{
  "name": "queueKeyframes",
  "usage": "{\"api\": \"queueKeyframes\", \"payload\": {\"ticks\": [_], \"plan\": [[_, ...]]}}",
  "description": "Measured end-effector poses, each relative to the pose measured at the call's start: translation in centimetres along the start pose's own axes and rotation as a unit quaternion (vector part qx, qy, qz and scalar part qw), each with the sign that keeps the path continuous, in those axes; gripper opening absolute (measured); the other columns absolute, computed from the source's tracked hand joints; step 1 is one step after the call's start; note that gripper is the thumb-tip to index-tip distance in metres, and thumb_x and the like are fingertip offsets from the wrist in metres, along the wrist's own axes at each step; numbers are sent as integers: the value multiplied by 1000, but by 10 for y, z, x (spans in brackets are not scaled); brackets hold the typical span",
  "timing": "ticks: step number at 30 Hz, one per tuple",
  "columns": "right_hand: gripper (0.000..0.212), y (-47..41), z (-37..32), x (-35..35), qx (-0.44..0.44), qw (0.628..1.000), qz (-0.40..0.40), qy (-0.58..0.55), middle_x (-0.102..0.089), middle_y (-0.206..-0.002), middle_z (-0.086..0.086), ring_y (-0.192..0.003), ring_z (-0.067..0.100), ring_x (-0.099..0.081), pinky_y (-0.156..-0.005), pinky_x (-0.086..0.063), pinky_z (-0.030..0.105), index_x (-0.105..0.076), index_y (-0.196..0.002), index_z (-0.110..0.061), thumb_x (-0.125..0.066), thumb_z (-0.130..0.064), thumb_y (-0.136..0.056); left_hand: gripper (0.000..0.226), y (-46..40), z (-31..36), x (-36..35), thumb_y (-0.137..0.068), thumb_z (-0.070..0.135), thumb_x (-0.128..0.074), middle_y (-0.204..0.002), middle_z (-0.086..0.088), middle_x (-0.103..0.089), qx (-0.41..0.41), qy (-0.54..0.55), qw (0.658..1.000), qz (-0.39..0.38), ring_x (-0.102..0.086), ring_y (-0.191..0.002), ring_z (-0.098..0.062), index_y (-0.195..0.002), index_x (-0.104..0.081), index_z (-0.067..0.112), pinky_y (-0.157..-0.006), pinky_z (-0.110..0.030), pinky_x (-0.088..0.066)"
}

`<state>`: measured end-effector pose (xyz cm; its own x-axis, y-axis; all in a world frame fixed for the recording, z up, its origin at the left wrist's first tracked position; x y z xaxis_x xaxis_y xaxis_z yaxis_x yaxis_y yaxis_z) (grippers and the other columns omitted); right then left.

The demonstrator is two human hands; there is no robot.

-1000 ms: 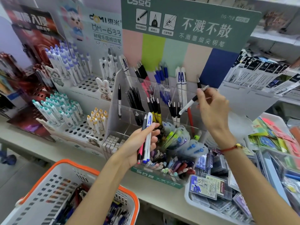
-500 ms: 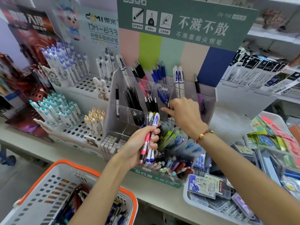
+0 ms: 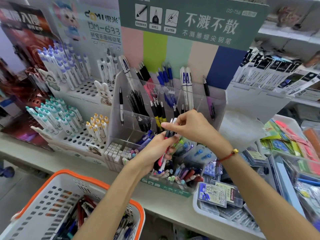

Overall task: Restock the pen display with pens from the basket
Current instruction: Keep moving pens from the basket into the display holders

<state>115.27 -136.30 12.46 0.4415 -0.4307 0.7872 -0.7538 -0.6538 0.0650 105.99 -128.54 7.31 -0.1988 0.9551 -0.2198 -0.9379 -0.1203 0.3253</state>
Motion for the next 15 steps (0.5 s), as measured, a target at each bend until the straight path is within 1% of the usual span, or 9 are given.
{"api": "queueKeyframes", "payload": {"ticks": [1,2,3,5,6,8,11,13,15], "plan": [[50,-1,0,1,-7,1000,-5,21,-51,-48,-3,-49,11,-46,-53,-41,26,-60,-54,-15,-68,-58,-80,11,0,0,-2,-101,16,-48,-65,6,-37,1,-5,1000,-11,-36,-49,-2,-90,-48,16,-42,-14,-29],[52,-2,0,2,-15,999,-11,49,-50,-47,-3,-48,12,-46,-52,-40,26,-59,-53,-15,-69,-58,-80,6,-1,-1,-4,-101,14,-48,-63,7,-38,3,-9,1000,-23,-37,-50,-2,-95,-49,16,-42,-15,-30],[53,-4,0,2,-24,996,-19,80,-48,-46,-3,-48,14,-46,-52,-40,27,-57,-53,-13,-69,-57,-80,6,0,-1,-6,-101,13,-49,-63,7,-40,5,-15,999,-30,-38,-50,-2,-106,-50,15,-43,-16,-32],[57,-5,2,4,-46,990,-45,125,-45,-48,-1,-51,17,-47,-55,-42,30,-50,-54,-12,-68,-58,-81,27,-1,-3,-9,-100,10,-48,-65,3,-41,11,-17,999,-30,-41,-48,-3,-127,-44,11,-45,-18,-35],[59,-5,3,5,-53,988,-60,132,-45,-48,0,-52,19,-48,-59,-45,33,-46,-55,-12,-66,-60,-81,29,-1,-4,-10,-100,7,-46,-66,2,-41,10,-4,1000,-28,-41,-47,-3,-128,-41,9,-45,-18,-36],[59,-3,4,8,-53,988,-86,114,-47,-47,0,-49,16,-50,-60,-46,31,-46,-53,-13,-64,-61,-83,22,0,-3,-12,-99,3,-45,-66,1,-42,-2,40,999,-22,-42,-48,-4,-121,-42,8,-44,-18,-34],[50,0,5,14,-49,993,-91,50,-55,-48,1,-43,9,-49,-56,-45,25,-63,-59,-15,-65,-58,-83,12,1,-1,-8,-100,2,-44,-64,4,-48,-30,100,994,-16,-43,-53,-5,-108,-49,9,-43,-17,-33],[49,1,5,13,-58,995,-83,28,-64,-58,6,-49,11,-52,-56,-46,24,-71,-71,-12,-63,-58,-84,13,2,0,-5,-101,5,-44,-67,7,-57,-47,100,994,-16,-47,-57,-4,-109,-52,10,-45,-15,-35],[50,1,5,10,-72,994,-83,12,-72,-70,10,-51,11,-58,-54,-45,22,-74,-80,-8,-61,-56,-87,15,2,2,-3,-101,9,-45,-73,9,-63,-64,72,995,-7,-48,-64,-7,-113,-53,14,-48,-16,-37]]}}
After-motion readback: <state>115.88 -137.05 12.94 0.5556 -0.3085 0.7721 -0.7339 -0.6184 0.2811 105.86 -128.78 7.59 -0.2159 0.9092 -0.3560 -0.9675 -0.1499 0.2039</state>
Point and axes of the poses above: each hand's wrist, its own y-axis away from the middle knuckle, its own x-axis out of the back of the hand, z = x × y, the point moved 3 cm from there along -y, towards the middle knuckle
